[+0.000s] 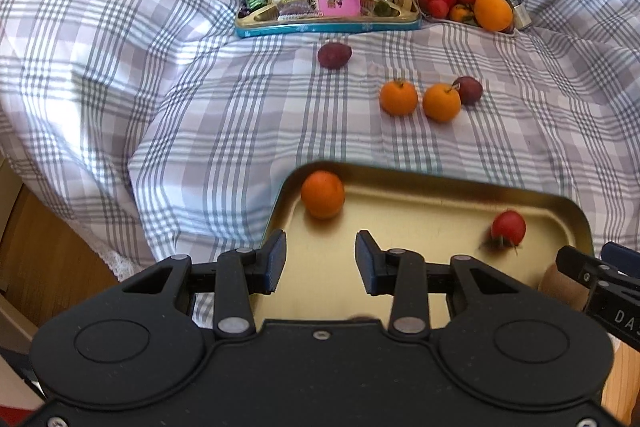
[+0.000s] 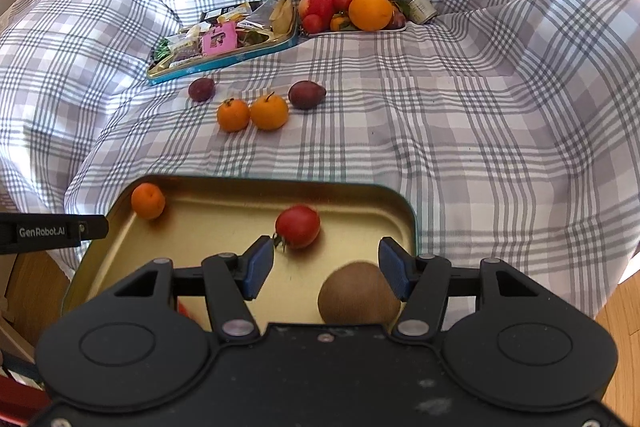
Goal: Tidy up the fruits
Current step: 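Withdraw both open tools from the tray toward the remaining fruits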
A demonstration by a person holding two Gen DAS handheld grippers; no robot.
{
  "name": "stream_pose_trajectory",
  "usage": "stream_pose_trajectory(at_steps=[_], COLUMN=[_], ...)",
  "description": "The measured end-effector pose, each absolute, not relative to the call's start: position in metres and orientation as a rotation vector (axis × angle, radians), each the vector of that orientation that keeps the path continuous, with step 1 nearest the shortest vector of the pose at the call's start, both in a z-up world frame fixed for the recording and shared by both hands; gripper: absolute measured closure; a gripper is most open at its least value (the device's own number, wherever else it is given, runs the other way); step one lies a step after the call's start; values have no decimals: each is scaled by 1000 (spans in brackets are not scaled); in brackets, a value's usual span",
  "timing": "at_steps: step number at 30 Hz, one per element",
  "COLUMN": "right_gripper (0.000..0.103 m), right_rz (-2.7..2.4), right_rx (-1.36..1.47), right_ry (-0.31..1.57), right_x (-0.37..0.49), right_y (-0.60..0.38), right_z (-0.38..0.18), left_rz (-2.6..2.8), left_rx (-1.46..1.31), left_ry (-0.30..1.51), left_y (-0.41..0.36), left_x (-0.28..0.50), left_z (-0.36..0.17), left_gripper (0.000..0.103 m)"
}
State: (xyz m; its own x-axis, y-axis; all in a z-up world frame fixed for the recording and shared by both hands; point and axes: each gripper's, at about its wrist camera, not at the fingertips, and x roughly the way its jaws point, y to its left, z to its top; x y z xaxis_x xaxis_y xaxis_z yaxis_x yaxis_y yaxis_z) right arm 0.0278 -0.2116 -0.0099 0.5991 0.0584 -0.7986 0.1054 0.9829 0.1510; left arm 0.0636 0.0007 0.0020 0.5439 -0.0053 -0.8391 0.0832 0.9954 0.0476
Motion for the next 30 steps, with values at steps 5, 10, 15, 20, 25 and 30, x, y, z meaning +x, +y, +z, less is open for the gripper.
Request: stream_pose_trajectory(at_steps=[5, 10, 15, 20, 25, 30], right_gripper=[41, 41, 41, 41, 41, 41], right_rz=[-33, -39, -43, -32, -11, 8], right_rx=[193, 193, 189, 183, 177, 173], right_ry=[941, 950, 951, 954, 975, 985], right_x=[52, 80, 106, 135, 162, 184], right_y=[-213, -216, -218, -214, -206, -195], right_z=[-12, -15, -17, -22, -31, -38], left_rz=[-66, -69, -56, -64, -51, -57], left_rx=[101, 98, 108, 110, 115, 107], left_ry=[993, 992, 984, 999, 1005, 1001], left_y=[-4, -4, -3, -1, 0, 2], left_x=[87, 113, 140, 167, 195, 226], left_z=[2, 3, 2, -3, -9, -14], left_gripper=[56, 56, 56, 56, 56, 56])
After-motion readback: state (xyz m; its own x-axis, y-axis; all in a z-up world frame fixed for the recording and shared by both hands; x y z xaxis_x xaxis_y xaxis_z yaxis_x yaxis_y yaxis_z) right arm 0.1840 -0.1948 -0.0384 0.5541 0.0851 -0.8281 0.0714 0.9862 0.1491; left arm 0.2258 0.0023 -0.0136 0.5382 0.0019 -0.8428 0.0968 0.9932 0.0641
